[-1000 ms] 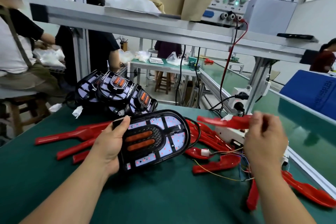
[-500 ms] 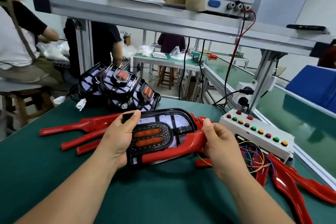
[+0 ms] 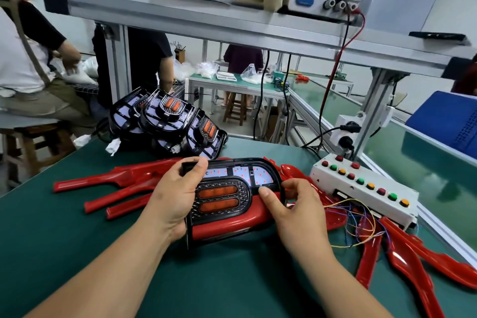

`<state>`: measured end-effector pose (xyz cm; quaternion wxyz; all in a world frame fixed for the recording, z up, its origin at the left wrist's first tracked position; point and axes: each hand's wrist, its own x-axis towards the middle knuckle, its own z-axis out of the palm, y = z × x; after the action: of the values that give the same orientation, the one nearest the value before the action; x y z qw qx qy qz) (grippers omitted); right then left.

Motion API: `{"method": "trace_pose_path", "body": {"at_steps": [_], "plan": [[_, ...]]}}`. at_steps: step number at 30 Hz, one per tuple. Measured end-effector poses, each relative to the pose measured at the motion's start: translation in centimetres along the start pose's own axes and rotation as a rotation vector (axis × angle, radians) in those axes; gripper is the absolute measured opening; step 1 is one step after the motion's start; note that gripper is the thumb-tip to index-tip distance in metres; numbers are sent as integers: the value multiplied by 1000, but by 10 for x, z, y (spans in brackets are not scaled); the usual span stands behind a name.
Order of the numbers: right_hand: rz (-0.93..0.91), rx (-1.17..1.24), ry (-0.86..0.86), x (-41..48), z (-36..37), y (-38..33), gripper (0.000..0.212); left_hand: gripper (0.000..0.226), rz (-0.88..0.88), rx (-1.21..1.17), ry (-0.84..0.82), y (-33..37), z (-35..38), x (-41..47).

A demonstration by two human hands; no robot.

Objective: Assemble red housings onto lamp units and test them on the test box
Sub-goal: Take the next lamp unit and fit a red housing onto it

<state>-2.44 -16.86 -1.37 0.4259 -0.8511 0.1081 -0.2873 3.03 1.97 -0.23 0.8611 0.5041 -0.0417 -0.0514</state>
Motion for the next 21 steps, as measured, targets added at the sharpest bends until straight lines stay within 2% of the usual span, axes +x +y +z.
{"method": "trace_pose_path", "body": {"at_steps": [3,5,7,10,14,16,18,21], "plan": [[46,22,-21,1,0,2,55,40,-6,-10,-2,2,1,-1],[99,105,-65,0,0,2,74,35,-21,-19,1,3,-1,-1],[119,205,-137,-2,1,2,83,30,-22,-16,15,4,-1,-1],[72,320,-232,-4,2,0,76,28,-13,-22,48,6,2,-4],[41,435,-242,-4,2,-2,41,31,11,1,64,12,8,-9],[67,539,-213,-4,2,-4,34,37,38,-31,26,15,12,-14],[111,640,-145,-2,1,-4,36,50,60,-49,-94,18,16,-19],[164,726,-16,3,-5,-6,45,101,100,255,-326,13,20,-32]]}}
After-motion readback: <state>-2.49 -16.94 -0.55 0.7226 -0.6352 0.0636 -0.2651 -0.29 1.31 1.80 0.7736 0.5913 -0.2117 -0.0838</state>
